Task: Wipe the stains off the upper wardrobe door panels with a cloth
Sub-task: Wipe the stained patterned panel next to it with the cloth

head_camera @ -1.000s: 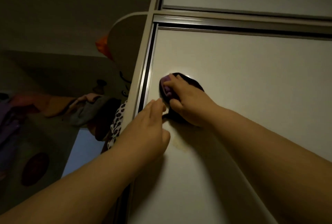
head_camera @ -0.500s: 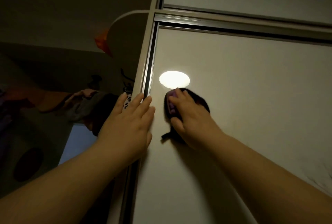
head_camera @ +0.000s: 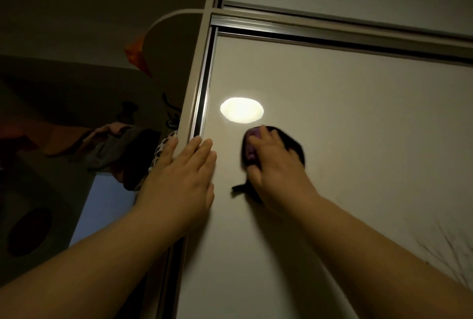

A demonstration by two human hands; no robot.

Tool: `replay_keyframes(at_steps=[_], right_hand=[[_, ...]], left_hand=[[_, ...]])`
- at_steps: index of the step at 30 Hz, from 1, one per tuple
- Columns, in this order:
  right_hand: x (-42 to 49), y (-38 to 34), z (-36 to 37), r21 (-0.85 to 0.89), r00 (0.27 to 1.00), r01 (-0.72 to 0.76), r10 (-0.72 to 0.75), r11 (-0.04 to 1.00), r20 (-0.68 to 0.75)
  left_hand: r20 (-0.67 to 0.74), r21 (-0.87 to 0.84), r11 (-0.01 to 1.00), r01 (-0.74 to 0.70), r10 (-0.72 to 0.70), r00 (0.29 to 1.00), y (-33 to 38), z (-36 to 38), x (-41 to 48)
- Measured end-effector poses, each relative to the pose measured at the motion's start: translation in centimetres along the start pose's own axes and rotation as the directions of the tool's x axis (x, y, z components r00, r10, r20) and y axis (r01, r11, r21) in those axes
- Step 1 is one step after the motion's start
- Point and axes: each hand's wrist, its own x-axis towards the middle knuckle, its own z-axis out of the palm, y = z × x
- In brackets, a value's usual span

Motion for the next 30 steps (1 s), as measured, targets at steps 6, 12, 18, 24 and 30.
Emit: replay_keyframes(at_steps=[6, 12, 18, 24, 30], right_hand=[[-7.4, 0.3, 1.5, -0.104, 0.951, 0.303, -0.293, 0.947, 0.098], [-5.4, 6.9, -2.7, -0.104, 0.994, 0.111, -0.111, 0.988, 0.008], [-2.6, 4.8, -1.7, -0.007, 0.999, -0.012, 0.012, 1.0, -0.033], [-9.4, 7.2, -1.5, -0.095, 0.964, 0.258, -0.25, 0.961, 0.088], [-7.0, 13.1, -5.3, -0.029, 0.999, 0.017, -0.019, 0.999, -0.042]], left_hand=[[0.015, -0.038, 0.999, -0.035, 0.035, 0.999, 1.3, 0.4, -0.7], [0.001, -0.198, 0.977, -0.082, 0.083, 0.997, 3.1, 0.7, -0.4], [0.079, -0.206, 0.978, -0.01, 0.026, 0.997, 3.9, 1.1, 0.1], [-0.026, -0.261, 0.965, -0.011, 0.004, 1.0, 4.4, 1.6, 0.3], [-0.051, -0.298, 0.951, -0.078, 0.066, 0.997, 5.6, 1.0, 1.1]])
